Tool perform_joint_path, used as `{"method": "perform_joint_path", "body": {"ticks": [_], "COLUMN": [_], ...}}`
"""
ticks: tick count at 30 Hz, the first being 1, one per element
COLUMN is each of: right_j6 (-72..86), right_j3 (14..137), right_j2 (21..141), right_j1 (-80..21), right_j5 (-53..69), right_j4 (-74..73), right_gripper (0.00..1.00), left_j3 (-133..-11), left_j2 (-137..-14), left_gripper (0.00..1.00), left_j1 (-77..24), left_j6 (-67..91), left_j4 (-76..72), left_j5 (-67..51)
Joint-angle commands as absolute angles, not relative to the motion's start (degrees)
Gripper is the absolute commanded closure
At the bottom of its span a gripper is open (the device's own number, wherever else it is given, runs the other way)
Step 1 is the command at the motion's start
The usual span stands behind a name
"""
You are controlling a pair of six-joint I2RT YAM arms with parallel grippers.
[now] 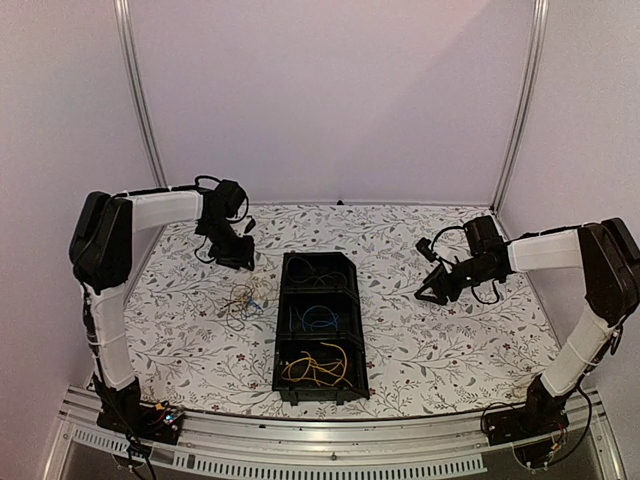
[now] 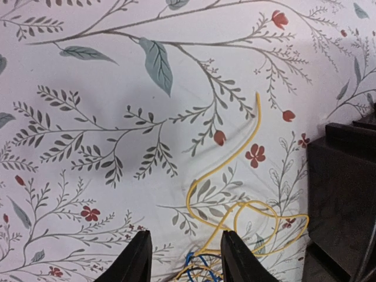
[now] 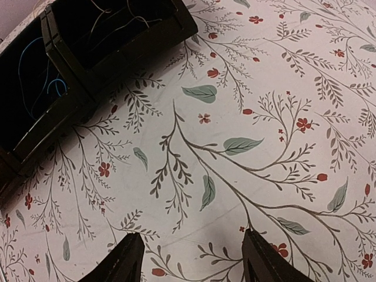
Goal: Untangle the cables
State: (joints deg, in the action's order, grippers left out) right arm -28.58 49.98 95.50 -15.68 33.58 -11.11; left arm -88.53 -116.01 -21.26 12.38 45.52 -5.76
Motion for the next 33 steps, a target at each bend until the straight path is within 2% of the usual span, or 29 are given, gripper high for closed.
{"method": "perform_joint_path", "body": {"ticks": [1, 5, 16, 18, 23, 33], "right_j6": [-29.6, -29.9, -30.4, -30.5, -30.4, -30.4], "right_j3": [51.2, 51.4, 52.2, 52.5, 52.8, 53.1], "right_j2": [96.2, 96.4, 97.9, 98.3, 98.8, 99.3], "right_j1": [-15.3, -15.3, -15.4, -15.4, -15.4, -15.4], "right_j5": [34.2, 34.3, 35.1, 35.3, 35.7, 36.0], "right_j4": [-11.9, -12.3, -13.5, -13.9, -14.3, -14.7], "right_gripper": [0.39, 0.39, 0.39, 0.4, 0.4, 0.41], "left_j3": [-92.4, -92.2, -83.0, -82.0, -82.8, -82.8], "left_j2": [-119.5, -121.1, -117.3, -117.1, -115.6, -106.1], "left_gripper": [0.58, 0.63, 0.62, 0.7, 0.99, 1.0], "left_j1": [-20.5, -20.4, -20.4, -20.4, -20.5, -20.5], "left_j6": [9.8, 9.1, 8.6, 8.4, 8.0, 7.2], "left_j4": [43.5, 43.6, 39.9, 39.2, 39.1, 40.1], "left_j5": [-7.3, -9.8, -11.3, -11.0, -11.0, -12.3]}}
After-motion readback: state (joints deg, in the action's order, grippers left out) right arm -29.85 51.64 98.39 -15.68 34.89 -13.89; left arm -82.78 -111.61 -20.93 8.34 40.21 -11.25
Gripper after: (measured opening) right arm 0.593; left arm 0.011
